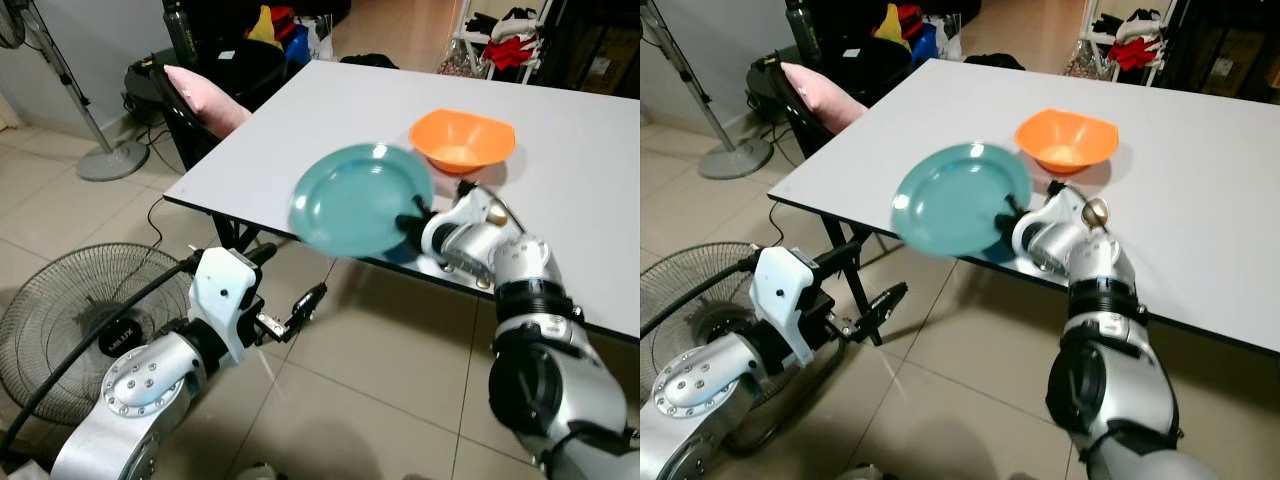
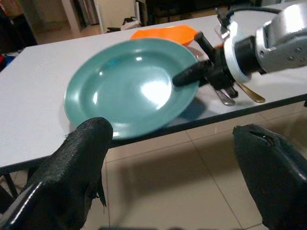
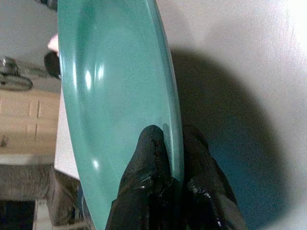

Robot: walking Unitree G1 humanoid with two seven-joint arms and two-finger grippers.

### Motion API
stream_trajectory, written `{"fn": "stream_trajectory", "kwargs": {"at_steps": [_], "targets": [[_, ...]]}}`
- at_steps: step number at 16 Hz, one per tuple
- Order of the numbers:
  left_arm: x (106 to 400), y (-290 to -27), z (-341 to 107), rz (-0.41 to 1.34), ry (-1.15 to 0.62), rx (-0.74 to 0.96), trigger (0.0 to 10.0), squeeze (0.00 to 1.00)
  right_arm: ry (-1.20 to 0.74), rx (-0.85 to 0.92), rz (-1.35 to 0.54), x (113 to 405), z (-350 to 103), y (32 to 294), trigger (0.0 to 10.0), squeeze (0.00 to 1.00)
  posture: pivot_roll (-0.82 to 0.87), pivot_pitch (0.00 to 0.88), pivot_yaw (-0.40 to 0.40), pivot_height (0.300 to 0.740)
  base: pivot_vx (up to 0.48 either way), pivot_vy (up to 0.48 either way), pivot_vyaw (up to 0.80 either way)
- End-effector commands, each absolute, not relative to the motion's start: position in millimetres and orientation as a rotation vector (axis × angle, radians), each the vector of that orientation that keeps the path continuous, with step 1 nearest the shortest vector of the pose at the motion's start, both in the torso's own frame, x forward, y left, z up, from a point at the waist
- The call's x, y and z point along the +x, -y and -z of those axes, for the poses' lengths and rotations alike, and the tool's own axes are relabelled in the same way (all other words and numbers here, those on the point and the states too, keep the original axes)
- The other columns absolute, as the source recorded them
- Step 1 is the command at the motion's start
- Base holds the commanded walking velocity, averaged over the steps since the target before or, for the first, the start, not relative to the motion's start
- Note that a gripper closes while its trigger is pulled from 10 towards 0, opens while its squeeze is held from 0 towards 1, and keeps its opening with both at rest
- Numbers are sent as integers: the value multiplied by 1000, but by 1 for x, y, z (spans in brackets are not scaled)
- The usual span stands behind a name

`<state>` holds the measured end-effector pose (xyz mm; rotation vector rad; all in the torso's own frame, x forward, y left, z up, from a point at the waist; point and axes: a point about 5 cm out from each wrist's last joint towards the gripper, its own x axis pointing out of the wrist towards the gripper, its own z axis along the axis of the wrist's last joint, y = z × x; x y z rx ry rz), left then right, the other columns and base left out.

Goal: Setting the table

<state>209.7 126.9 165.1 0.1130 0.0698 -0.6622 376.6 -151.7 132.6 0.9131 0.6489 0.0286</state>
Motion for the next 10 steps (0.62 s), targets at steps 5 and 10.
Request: {"fn": "stream_trajectory", "kwargs": {"at_steps": [5, 10], "targets": [[205, -123, -171, 709, -66, 113, 10000, 0, -616, 952, 31, 388, -137, 147, 10000, 0, -59, 0, 78, 740, 0, 0, 0], [203, -122, -170, 707, -74, 106, 10000, 0, -598, 1031, 76, 394, -141, 147, 10000, 0, -52, 13, 69, 740, 0, 0, 0]]}}
